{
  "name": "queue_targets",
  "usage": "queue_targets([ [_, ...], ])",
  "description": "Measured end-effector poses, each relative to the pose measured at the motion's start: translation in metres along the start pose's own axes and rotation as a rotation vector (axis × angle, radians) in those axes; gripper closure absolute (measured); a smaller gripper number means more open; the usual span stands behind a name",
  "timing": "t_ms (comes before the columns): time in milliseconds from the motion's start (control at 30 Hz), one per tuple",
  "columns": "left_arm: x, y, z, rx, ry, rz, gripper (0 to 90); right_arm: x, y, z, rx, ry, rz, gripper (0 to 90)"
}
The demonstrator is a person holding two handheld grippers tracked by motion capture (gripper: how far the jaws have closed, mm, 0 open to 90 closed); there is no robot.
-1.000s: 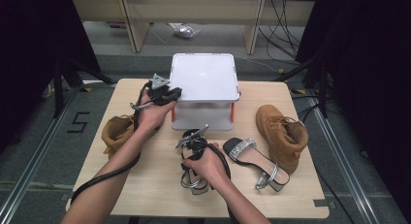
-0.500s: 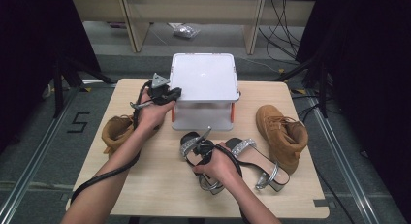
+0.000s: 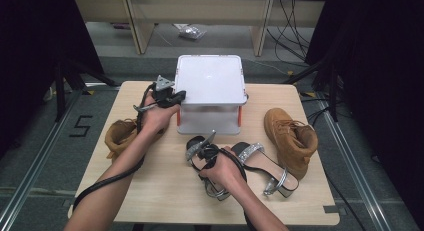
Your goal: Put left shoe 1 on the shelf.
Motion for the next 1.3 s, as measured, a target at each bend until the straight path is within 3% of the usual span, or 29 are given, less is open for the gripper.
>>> queue_targets([
  [167,-0.001,0.000,0.000,-0.001,0.003,0.005,89.7,0.001,-0.002,-0.005,0.021,0.011,0.023,43.2],
  [233,-0.002,0.000,0.000,0.001,0.011,0.004,89.7,0.005,-0.001,-0.009,0.031,0.047,0.033,43.2],
  [267,-0.002,0.000,0.000,0.001,0.012,0.002,89.7,0.008,0.002,-0.011,0.027,0.063,0.011,43.3],
  [300,-0.002,0.000,0.000,0.001,0.012,0.002,89.7,0.010,0.000,-0.014,0.029,0.067,0.055,43.3],
  [367,-0.001,0.000,0.000,0.003,0.004,0.006,89.8,0.012,0.003,-0.016,0.031,0.081,0.048,43.2],
  [400,0.000,0.000,0.000,0.003,0.000,0.004,89.8,0.020,0.007,-0.020,0.033,0.112,0.063,43.3],
  [567,0.000,0.001,0.000,0.005,-0.003,0.006,89.8,0.039,0.015,-0.024,0.016,0.157,0.103,43.2],
  [600,0.000,0.000,0.000,0.003,-0.002,0.004,89.8,0.044,0.014,-0.024,0.016,0.166,0.137,43.2],
  [667,0.000,0.000,0.000,0.000,-0.002,-0.001,89.8,0.053,0.016,-0.021,0.007,0.225,0.126,43.2],
  [700,0.000,-0.001,0.000,-0.002,-0.003,-0.003,89.8,0.058,0.016,-0.022,0.016,0.219,0.161,43.2],
  [867,0.000,-0.001,0.000,-0.006,-0.004,-0.003,89.8,0.075,0.017,-0.015,0.012,0.218,0.196,43.2],
  [967,0.000,-0.001,0.000,-0.010,-0.001,-0.002,89.8,0.080,0.021,-0.007,-0.012,0.224,0.180,43.2],
  [1067,0.000,-0.001,0.000,-0.011,-0.002,0.000,89.8,0.084,0.024,0.001,0.001,0.232,0.196,43.2],
  [1233,0.000,-0.002,0.000,-0.013,-0.004,0.006,89.7,0.087,0.022,0.006,0.004,0.194,0.240,43.1],
  [1300,0.000,-0.002,0.000,-0.012,-0.004,0.009,89.7,0.087,0.024,0.008,0.000,0.197,0.233,43.1],
])
Point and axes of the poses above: each handheld gripper's, and its own axes: z roughly forward along the jaws, x roughly out of its top, y roughly to its right, the point moved 1 cm from there along z, roughly forward along the jaws, and after that the axes turned 2 degrees about -y, right-handed, at the moved point
